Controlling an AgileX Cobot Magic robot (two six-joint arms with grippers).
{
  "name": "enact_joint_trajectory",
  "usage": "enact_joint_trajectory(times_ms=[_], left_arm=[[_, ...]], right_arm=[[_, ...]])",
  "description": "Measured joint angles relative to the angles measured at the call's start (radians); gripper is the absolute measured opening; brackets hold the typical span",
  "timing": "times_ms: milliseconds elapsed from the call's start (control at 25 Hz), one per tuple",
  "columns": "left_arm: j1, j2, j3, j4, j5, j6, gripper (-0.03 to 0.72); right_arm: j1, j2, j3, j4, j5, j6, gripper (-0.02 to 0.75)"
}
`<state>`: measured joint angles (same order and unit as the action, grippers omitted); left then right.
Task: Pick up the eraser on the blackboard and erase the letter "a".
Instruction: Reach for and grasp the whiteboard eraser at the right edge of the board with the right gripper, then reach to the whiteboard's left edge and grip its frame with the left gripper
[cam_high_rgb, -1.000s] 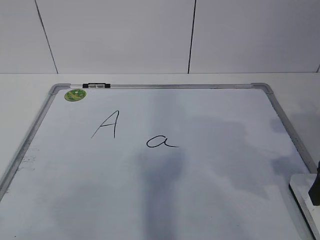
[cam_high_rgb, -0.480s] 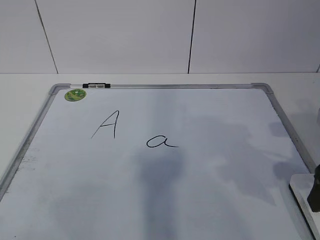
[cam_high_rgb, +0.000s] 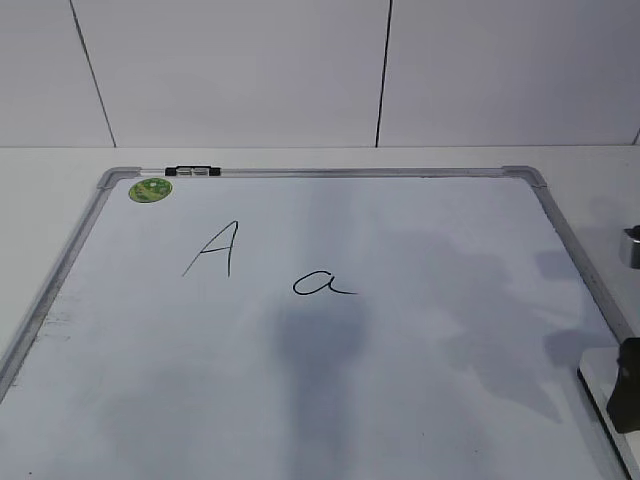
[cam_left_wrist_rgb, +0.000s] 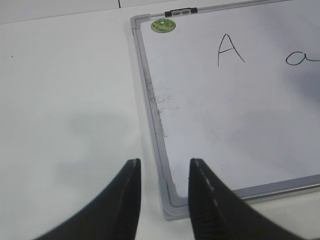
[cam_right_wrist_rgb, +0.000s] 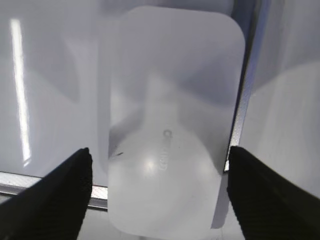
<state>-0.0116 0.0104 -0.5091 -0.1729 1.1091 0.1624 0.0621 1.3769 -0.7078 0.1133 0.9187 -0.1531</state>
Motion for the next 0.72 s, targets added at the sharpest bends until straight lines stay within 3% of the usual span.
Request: enact_joint_trajectory(times_ms=[720], left_arm=[[0.000, 0.000, 0.000, 0.000, 0.000, 0.000, 0.245]], right_arm=[[0.000, 0.080, 0.000, 0.000, -0.040, -0.005, 0.666]])
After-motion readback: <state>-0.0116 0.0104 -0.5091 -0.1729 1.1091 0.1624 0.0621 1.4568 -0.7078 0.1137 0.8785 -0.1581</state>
